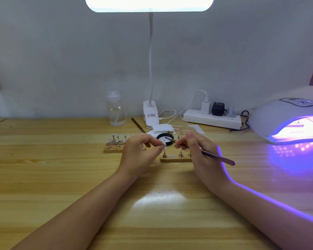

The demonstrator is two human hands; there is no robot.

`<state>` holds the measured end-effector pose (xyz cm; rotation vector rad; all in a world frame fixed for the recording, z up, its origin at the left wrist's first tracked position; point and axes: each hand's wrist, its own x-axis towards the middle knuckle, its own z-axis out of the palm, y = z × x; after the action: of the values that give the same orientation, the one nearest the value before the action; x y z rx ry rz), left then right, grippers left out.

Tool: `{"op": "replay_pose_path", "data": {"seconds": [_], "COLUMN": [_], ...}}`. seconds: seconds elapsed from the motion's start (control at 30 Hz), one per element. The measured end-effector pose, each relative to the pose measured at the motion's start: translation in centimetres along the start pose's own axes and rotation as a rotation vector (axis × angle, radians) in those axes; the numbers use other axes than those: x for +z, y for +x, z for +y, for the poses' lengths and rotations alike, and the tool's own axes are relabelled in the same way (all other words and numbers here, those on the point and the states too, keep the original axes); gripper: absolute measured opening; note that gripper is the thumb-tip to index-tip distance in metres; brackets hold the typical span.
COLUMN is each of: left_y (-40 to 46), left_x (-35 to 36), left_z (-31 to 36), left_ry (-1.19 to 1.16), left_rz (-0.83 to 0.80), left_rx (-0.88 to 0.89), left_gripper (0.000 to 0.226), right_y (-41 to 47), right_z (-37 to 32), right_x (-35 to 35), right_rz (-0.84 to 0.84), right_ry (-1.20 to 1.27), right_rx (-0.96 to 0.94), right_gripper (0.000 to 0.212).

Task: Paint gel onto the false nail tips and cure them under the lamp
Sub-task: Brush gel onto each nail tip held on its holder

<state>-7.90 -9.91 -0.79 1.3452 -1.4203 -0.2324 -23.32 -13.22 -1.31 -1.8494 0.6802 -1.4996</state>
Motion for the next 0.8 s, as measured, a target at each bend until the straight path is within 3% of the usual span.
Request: {"op": "replay_pose_path", "data": {"seconds": [0.13,0.3,0.43,0.6,0.8], "left_y": [0.05,0.04,0.11,0.02,0.07], "left_x": [-0.02,-0.02,0.00,-0.12,0.03], "left_z": [-0.05,-0.05,-0.06,-0.06,-0.04], "left_ry": [-0.001,0.001,0.007,0.015,0.013], "left_rz": [-0.006,0.000,0.005,-0.001,0.010], "left_rx": [-0.003,0.002,0.009,0.022,0.015], "left_gripper": [0.023,0.026,0.025,0.025,0.020], "right_y": [-0.23,0.08,-0.19,0.05,-0.07], "right_z": [-0.12,0.07,-0.08,0.05,0.11], "right_x": [0.11,-0.06,0.08,-0.02,-0.02], "right_rz": [0.003,0.009,0.019,-0.005,0.030], "right_ry": [0.147,0.011,0.163,0.010,0.097], "right_rx": [0.059,0.012,0.076,0.002,0.037], "right_gripper": [0.044,0.038,0.045,0.042,0.042]}}
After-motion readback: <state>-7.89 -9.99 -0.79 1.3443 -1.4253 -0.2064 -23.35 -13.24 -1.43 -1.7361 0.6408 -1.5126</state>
